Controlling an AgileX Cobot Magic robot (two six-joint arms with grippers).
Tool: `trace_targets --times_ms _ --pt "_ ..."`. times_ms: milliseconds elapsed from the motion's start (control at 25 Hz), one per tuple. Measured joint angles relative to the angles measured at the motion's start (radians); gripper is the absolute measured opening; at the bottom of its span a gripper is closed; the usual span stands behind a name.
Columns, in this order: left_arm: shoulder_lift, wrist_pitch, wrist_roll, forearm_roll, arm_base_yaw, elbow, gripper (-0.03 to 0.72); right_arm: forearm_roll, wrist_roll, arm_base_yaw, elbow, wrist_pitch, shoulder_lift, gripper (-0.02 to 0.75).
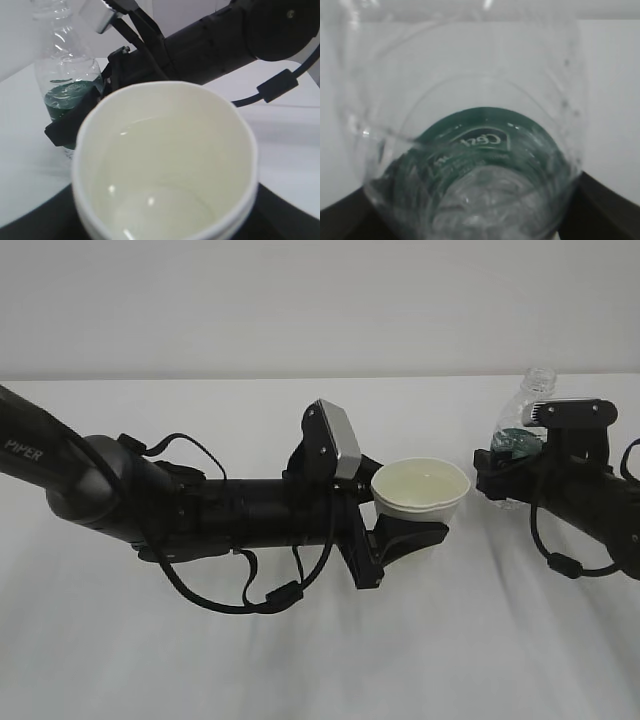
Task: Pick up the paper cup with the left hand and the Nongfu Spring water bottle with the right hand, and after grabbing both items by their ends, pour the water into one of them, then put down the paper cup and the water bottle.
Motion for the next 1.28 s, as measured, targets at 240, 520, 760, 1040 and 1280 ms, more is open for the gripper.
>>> trace_targets --times_ms 240,520,760,1040,1280 --pt "0.0 0.0 0.0 0.0 0.0 0.0 0.472 0.006 0.0 0.0 0.0 -0.009 0.0 0.598" --pt "0.0 0.002 0.0 0.0 0.0 0.0 0.472 0.007 0.0 0.0 0.0 -0.027 0.0 0.598" --pt "0.0 0.002 0.0 0.0 0.0 0.0 0.472 0.01 0.0 0.0 0.026 -0.07 0.0 0.599" --pt "0.0 0.008 0.0 0.0 0.0 0.0 0.472 0.052 0.0 0.0 0.161 -0.264 0.0 0.599" --pt "0.0 0.011 0.0 0.0 0.0 0.0 0.472 0.058 0.017 0.0 0.264 -0.321 -0.002 0.599"
